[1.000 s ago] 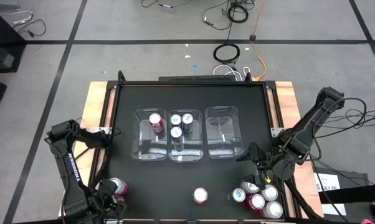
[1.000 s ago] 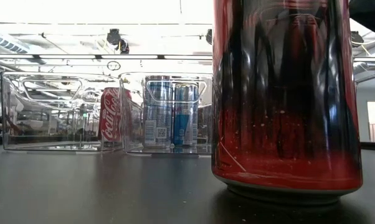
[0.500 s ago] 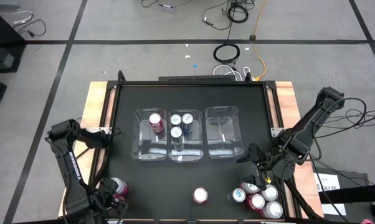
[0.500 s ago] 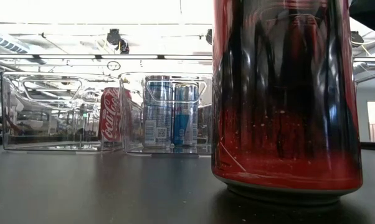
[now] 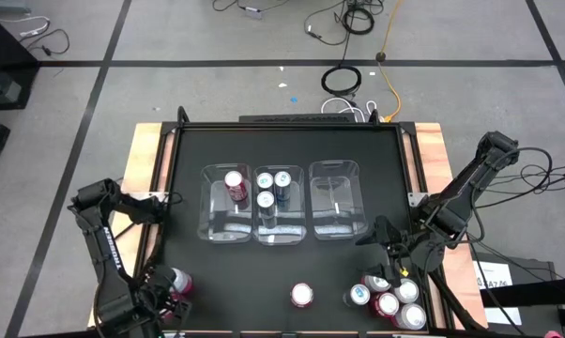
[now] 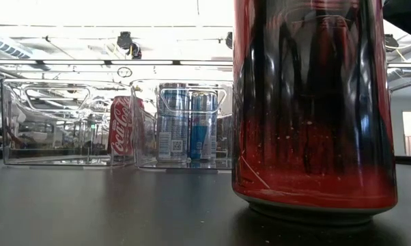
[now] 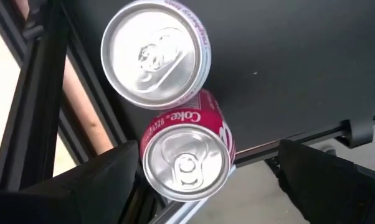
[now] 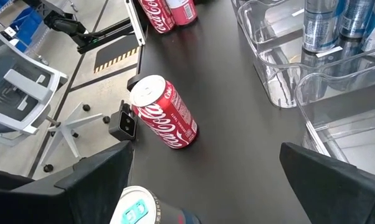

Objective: Sort soda cans
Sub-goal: Put the red soda can into the left transparent bin

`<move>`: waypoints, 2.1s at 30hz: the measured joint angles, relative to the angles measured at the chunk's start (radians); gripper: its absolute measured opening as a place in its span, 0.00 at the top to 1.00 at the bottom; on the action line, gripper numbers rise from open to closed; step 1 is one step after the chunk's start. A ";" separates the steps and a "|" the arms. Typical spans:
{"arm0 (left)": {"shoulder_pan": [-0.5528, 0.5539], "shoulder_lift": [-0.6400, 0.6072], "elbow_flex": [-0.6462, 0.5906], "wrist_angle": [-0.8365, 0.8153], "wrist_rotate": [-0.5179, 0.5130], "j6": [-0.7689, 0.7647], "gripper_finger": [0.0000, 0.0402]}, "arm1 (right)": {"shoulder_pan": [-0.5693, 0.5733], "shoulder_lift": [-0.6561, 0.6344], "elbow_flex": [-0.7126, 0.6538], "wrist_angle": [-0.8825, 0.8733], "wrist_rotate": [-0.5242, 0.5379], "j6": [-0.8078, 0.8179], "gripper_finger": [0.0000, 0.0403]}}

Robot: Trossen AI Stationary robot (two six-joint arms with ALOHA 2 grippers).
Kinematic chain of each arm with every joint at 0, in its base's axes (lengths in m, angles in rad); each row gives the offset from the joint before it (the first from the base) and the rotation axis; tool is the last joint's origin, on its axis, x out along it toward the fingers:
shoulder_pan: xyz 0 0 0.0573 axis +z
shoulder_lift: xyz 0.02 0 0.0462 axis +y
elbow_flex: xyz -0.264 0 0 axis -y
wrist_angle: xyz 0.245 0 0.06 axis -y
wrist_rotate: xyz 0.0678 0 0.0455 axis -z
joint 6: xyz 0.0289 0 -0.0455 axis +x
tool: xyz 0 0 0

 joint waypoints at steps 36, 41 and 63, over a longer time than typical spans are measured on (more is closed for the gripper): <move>-0.026 0.150 -0.006 0.046 0.009 0.053 0.01 | 0.000 0.000 0.000 0.053 -0.006 0.003 0.01; -0.026 0.150 -0.006 0.046 -0.003 0.062 0.01 | 0.000 0.000 0.000 0.053 -0.029 0.004 0.01; -0.022 0.231 -0.007 0.143 0.001 0.053 0.17 | 0.000 0.000 0.000 0.055 -0.030 -0.002 0.01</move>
